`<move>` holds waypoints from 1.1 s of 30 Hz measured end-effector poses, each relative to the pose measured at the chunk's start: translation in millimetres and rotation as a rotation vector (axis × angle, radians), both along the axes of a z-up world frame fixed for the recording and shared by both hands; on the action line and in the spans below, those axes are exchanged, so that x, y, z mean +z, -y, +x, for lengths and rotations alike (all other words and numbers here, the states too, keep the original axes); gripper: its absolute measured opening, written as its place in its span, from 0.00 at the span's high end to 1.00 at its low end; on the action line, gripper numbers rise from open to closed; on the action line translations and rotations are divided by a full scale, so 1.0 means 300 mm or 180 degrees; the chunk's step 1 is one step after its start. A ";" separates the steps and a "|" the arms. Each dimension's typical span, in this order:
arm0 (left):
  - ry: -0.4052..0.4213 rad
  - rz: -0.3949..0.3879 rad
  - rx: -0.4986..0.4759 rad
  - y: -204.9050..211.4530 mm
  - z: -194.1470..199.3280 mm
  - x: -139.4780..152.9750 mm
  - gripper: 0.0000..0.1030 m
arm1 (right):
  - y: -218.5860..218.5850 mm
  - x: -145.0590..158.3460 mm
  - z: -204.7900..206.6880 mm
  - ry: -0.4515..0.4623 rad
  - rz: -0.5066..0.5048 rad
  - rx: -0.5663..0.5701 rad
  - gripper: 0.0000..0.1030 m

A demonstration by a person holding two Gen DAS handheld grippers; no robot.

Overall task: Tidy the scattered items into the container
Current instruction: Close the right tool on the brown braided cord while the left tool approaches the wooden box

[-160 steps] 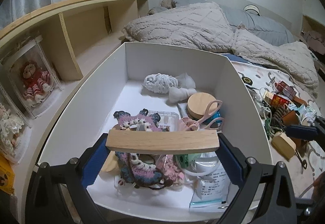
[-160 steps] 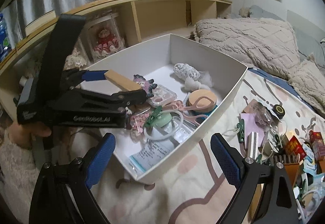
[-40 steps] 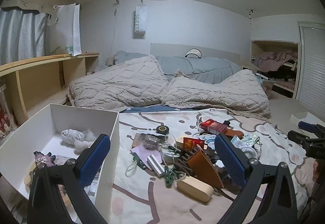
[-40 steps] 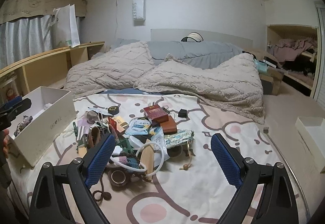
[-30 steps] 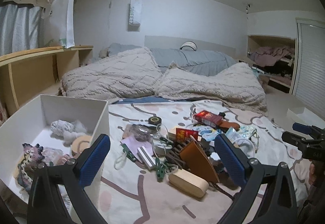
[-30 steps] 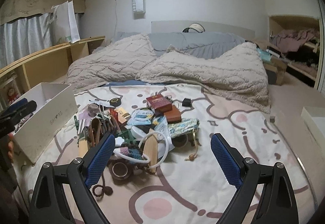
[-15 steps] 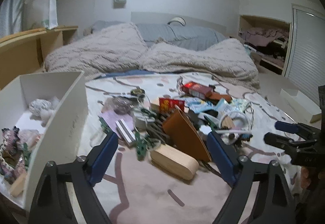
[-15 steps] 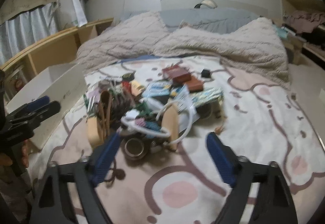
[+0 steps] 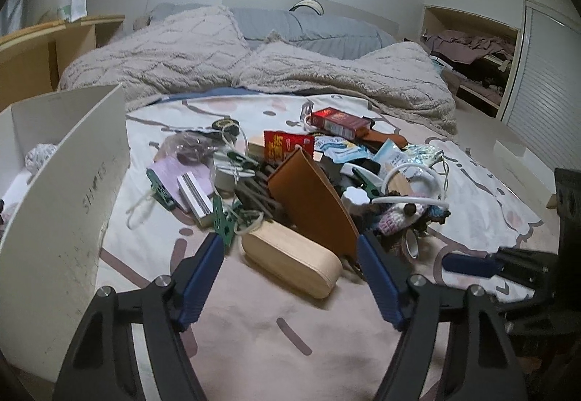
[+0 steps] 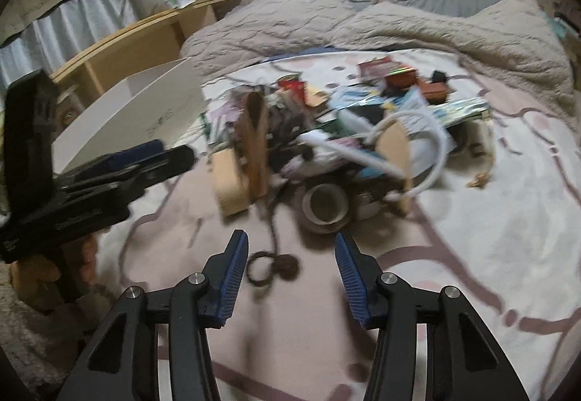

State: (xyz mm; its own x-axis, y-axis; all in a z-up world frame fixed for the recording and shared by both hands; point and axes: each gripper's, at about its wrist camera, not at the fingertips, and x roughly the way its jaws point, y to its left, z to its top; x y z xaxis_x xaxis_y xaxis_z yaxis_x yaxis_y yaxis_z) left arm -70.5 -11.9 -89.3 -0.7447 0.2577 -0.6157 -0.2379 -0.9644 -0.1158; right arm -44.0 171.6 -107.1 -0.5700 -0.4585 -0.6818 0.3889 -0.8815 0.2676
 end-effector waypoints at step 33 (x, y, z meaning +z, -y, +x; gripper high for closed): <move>0.0420 -0.0195 -0.0049 -0.097 -0.046 -0.122 0.39 | -0.190 -0.054 0.106 0.0282 0.0223 -0.0580 0.84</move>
